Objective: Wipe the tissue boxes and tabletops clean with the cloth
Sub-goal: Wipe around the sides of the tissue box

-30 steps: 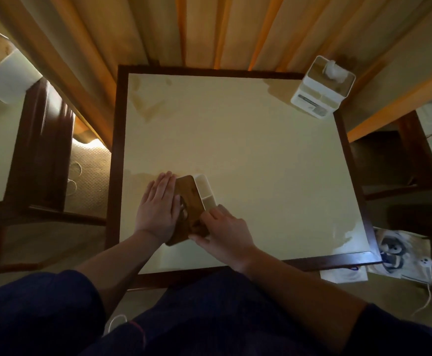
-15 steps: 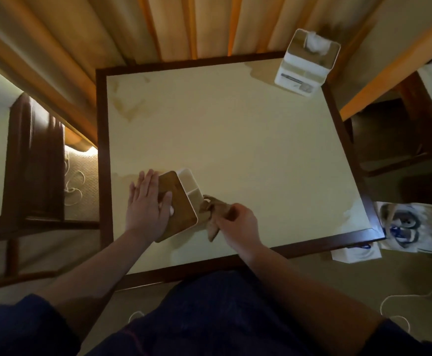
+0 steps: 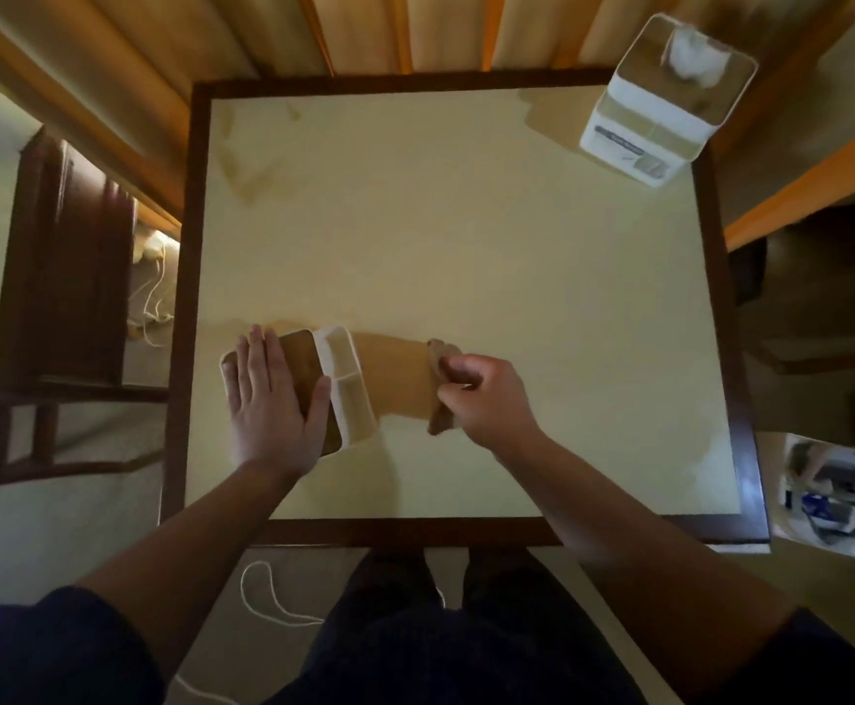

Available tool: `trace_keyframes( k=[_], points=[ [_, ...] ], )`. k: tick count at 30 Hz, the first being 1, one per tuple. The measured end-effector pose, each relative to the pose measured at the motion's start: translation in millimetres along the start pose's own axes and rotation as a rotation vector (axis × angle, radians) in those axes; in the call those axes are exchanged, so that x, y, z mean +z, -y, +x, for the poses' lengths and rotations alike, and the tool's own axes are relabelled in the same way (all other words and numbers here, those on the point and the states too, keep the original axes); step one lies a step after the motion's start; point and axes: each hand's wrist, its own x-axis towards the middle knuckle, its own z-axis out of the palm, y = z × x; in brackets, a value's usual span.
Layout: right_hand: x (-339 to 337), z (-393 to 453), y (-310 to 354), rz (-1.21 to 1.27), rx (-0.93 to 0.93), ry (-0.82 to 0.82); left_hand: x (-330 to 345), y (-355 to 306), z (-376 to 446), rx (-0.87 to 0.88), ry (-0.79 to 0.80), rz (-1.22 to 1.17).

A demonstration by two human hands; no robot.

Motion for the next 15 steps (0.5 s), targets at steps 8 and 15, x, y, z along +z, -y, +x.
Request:
trace_keyframes(
  k=[8,15],
  points=[
    [63.6,36.2,-10.5,0.012,-0.192,0.178,1.3,-4.2,0.2,-0.026,-0.022,-0.036],
    [77.7,57.5,-35.5,-0.039,-0.428,0.154,2.6,-4.0,2.7,-0.028,-0.026,-0.051]
  ],
)
